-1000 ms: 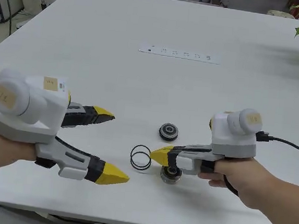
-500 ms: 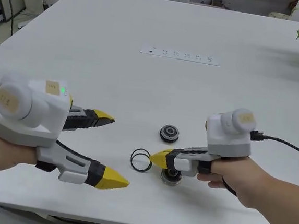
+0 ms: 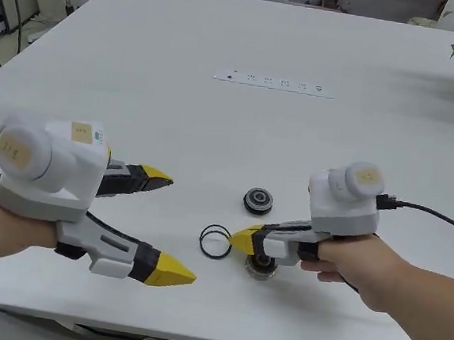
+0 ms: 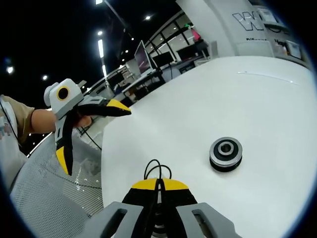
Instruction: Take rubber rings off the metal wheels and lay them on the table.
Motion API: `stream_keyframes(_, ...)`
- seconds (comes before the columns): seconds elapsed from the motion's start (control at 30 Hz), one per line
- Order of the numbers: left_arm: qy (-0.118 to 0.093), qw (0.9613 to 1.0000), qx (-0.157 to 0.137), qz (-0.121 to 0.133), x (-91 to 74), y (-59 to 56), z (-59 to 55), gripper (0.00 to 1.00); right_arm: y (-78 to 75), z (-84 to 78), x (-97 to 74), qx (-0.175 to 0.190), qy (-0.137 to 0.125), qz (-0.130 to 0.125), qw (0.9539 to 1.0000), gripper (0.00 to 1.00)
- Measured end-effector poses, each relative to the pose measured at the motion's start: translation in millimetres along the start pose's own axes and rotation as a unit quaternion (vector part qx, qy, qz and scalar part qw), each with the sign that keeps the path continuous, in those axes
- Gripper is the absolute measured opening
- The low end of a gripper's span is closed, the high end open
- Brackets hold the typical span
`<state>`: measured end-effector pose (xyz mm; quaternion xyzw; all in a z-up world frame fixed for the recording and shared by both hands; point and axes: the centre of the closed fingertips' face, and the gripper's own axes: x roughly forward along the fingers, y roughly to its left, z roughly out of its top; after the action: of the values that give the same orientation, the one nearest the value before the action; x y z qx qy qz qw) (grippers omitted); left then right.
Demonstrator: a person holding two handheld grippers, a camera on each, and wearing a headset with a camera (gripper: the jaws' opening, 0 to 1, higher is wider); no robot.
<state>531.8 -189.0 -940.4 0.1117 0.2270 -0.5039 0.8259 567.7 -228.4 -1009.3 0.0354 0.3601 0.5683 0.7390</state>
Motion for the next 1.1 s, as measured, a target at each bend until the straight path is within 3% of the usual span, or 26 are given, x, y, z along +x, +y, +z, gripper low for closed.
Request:
stream_keyframes(0.67,0.008,1.0000,-0.002,-0.005,1.7,-1.9,-3.2,0.87,-0.5,-4.8,2.6,-0.066,0.037,-0.016,0.9970,0.09)
stream_keyframes(0.9,0.009,0.9999,-0.002,-0.007,2.2,-1.3,-2.2,0.87,-0.6,-2.0,-0.8,-0.068,0.031,-0.016,0.9970,0.14)
stream_keyframes(1.1,0.007,1.0000,-0.001,-0.006,2.4,3.4,2.6,0.87,-1.0,11.7,-9.7,-0.064,0.001,-0.019,0.9978,0.17)
